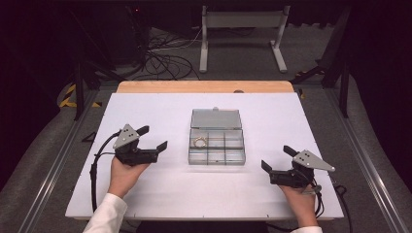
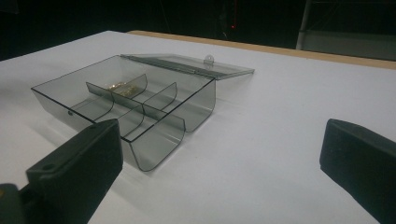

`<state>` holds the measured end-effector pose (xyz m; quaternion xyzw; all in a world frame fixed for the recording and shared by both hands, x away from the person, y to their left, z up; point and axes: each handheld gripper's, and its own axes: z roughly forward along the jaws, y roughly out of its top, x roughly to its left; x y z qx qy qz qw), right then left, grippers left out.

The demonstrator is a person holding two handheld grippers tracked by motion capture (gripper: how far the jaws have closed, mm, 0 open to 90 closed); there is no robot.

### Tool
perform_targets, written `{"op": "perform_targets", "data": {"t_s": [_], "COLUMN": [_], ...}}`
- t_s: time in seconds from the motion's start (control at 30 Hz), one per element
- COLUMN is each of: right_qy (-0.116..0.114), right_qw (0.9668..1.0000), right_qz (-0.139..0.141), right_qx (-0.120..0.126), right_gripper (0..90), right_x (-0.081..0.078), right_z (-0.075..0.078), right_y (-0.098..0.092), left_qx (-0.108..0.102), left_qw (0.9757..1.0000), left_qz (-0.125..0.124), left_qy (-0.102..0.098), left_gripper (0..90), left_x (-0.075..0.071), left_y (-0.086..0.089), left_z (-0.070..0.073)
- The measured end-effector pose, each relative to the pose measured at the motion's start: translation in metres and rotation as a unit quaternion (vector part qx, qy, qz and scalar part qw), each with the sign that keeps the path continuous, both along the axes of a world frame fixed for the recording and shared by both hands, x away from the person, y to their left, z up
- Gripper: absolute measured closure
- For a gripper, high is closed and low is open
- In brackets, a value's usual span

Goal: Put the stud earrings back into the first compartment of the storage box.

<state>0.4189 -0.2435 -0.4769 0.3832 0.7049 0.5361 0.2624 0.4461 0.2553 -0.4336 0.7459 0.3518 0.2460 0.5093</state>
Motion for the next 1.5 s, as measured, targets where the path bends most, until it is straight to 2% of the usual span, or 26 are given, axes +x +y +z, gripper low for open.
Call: {"op": "perform_targets", "data": {"t_s": [0.73, 0.87, 1.13, 1.5], "right_qy": [-0.004, -0.007, -0.009, -0.011], "right_qw": [0.9999, 0.9999, 0.9999, 0.9998], "right_qz": [-0.009, -0.012, -0.014, -0.014], "right_qx": [0.002, 0.002, 0.001, 0.002], "right_gripper": [0.3, 0.3, 0.3, 0.3], "right_x": [-0.001, -0.001, -0.001, -0.001], "right_z": [0.001, 0.001, 0.001, 0.001], "right_y": [-0.003, -0.003, -0.003, -0.002], "left_qx": [-0.004, -0.009, -0.004, -0.005], "left_qw": [0.9992, 0.999, 0.9986, 0.9984], "left_qz": [0.029, 0.035, 0.045, 0.051], "left_qy": [-0.025, -0.024, -0.026, -0.024], "left_gripper": [7.8, 7.5, 6.6, 6.6], "left_x": [-0.024, -0.027, -0.032, -0.034], "left_y": [0.03, 0.035, 0.045, 0.05], "left_z": [-0.012, -0.014, -0.018, -0.023]}}
